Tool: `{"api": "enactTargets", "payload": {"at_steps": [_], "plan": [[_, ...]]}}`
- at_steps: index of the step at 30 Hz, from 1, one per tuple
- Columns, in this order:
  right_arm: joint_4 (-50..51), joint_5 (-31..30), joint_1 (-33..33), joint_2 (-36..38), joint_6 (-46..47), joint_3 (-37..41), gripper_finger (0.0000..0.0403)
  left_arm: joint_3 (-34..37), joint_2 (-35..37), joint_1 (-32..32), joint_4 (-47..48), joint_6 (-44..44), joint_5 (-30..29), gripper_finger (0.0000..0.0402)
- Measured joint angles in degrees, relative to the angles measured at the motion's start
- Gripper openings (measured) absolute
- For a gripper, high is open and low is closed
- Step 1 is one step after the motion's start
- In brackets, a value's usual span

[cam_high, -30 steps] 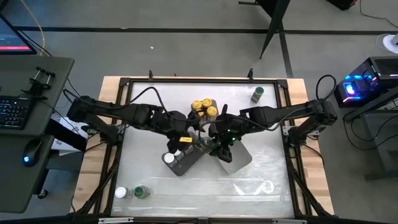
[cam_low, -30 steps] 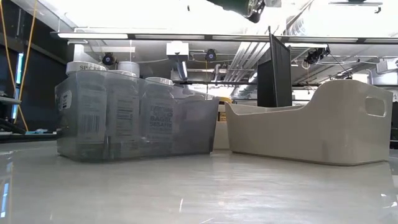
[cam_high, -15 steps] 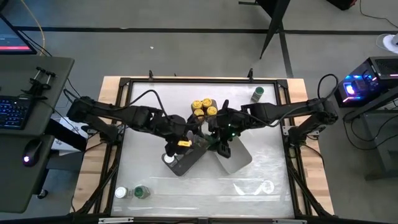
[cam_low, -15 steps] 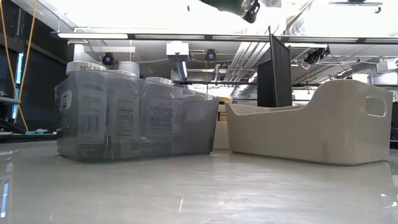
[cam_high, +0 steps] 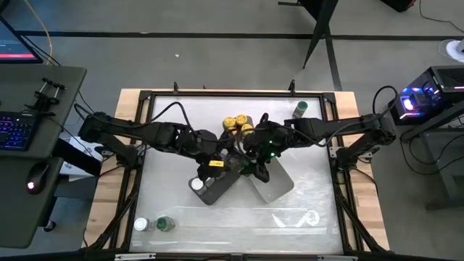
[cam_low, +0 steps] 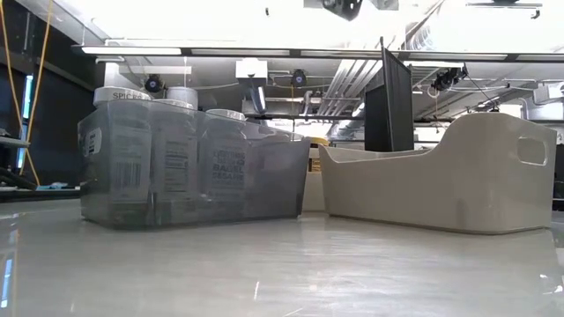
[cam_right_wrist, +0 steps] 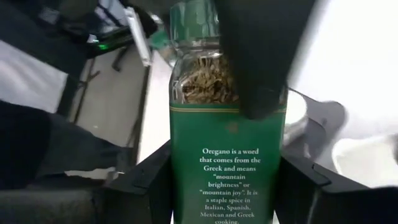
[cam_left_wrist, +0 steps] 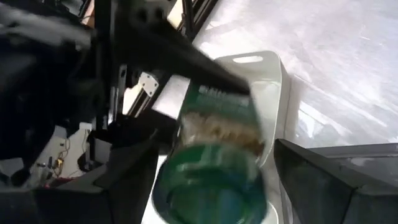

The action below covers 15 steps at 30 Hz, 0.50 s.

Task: Sort spices by type
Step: Put the bottom right green seasoning bottle into the gray bin

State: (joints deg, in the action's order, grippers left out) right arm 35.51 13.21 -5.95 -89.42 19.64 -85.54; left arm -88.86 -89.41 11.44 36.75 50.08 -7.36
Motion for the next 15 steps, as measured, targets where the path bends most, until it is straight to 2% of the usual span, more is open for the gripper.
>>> {"api": "enactTargets", "payload": {"at_steps": [8, 15], "plan": [[-0.8, 6.8, 0.0, 0.0, 0.9, 0.0, 0.0193, 0.0, -0.8, 0.3, -0.6, 3.5, 0.8, 0.0305], [-1.4, 8.8, 0.0, -0.1, 1.1, 0.0, 0.0193, 0.0, -1.2, 1.5, -3.2, 6.6, 3.5, 0.0305]]}}
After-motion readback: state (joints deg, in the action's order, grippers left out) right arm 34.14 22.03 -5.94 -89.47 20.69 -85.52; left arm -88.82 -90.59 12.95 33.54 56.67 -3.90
